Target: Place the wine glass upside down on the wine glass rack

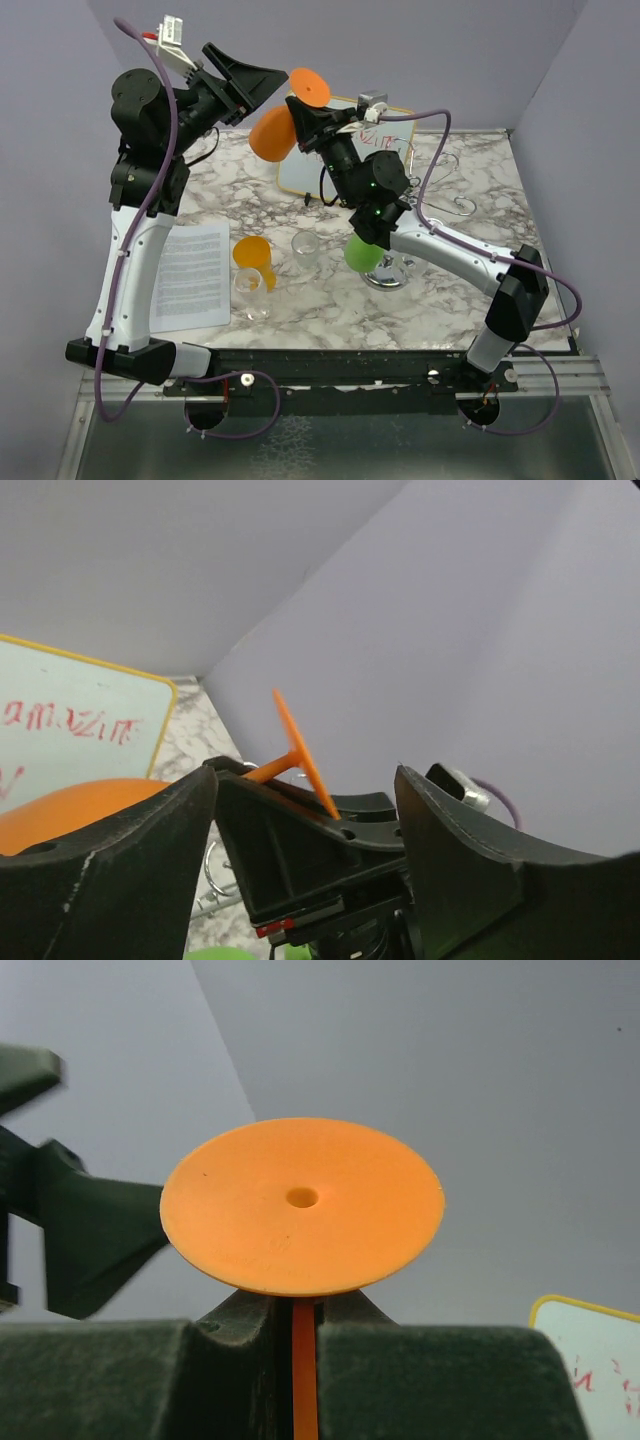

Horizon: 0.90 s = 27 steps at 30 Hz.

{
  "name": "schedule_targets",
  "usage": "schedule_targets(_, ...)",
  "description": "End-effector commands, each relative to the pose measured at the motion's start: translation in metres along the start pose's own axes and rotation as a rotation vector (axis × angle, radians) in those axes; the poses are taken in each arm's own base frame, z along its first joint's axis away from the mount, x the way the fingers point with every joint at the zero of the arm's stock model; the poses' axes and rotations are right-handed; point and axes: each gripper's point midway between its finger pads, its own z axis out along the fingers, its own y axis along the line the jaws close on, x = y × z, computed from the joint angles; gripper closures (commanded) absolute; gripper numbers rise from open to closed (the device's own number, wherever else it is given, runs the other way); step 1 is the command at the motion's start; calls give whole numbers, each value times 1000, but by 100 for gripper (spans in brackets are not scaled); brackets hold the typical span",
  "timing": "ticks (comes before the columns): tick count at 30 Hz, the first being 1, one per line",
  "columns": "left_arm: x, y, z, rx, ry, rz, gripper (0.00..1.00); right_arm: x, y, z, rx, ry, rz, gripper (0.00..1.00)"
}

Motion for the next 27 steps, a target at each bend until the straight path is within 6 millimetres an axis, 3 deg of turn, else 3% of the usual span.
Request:
schedule_targets(1,-27,-11,-17,-63,-115,124,23,2,-21,-7,119,-12,12,99)
schedule_targets(5,-22,-6,-15,-72,-103,124,15,-1,-13,-6,78,-20,8,99)
schedule_targets(12,-8,-12,-10,1,-44,77,12,10,16,-2,-91,14,-49,99)
schedule_targets(18,9,-28,-6,125,36,5,30,22,30,2,-172,53,-76,99)
schedule_targets(27,17,-23,-5,132,63,-42,61,33,33,1,-206,76,-101,99)
